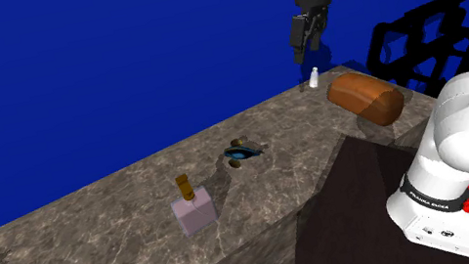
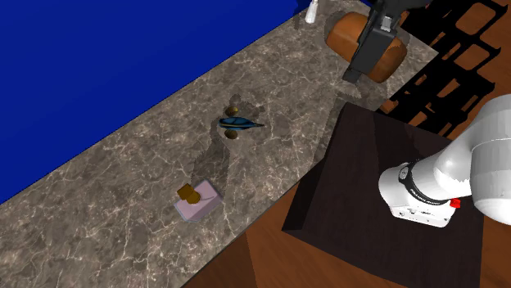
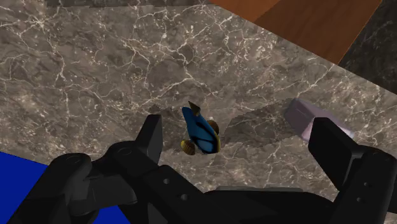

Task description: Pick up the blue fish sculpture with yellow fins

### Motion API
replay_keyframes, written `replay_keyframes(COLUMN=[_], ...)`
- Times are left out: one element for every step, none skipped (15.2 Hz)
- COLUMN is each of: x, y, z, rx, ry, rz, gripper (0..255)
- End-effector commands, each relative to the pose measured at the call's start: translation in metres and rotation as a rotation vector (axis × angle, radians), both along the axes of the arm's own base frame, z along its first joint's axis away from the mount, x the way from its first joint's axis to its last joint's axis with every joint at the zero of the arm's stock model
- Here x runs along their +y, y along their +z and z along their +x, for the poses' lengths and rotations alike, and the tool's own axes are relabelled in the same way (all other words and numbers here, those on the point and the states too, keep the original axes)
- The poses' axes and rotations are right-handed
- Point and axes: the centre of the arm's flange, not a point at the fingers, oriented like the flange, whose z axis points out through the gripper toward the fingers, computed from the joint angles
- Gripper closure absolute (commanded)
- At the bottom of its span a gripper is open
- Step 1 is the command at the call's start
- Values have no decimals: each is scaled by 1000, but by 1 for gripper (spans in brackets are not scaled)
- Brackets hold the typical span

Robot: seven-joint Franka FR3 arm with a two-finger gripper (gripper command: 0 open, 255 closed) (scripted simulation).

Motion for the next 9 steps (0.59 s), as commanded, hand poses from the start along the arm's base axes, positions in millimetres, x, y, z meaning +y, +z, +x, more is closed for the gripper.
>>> replay_keyframes(x=[0, 4, 8, 12, 15, 18, 22, 25, 28], y=[0, -12, -25, -37, -50, -62, -74, -87, -99], z=[0, 3, 5, 8, 11, 14, 17, 21, 24], rx=[0, -10, -20, -30, -40, -49, -59, -69, -79], ry=[0, 6, 12, 18, 24, 30, 36, 42, 47], rz=[0, -14, -28, -42, -56, -70, -84, -98, -112], gripper=[0, 0, 0, 0, 0, 0, 0, 0, 0])
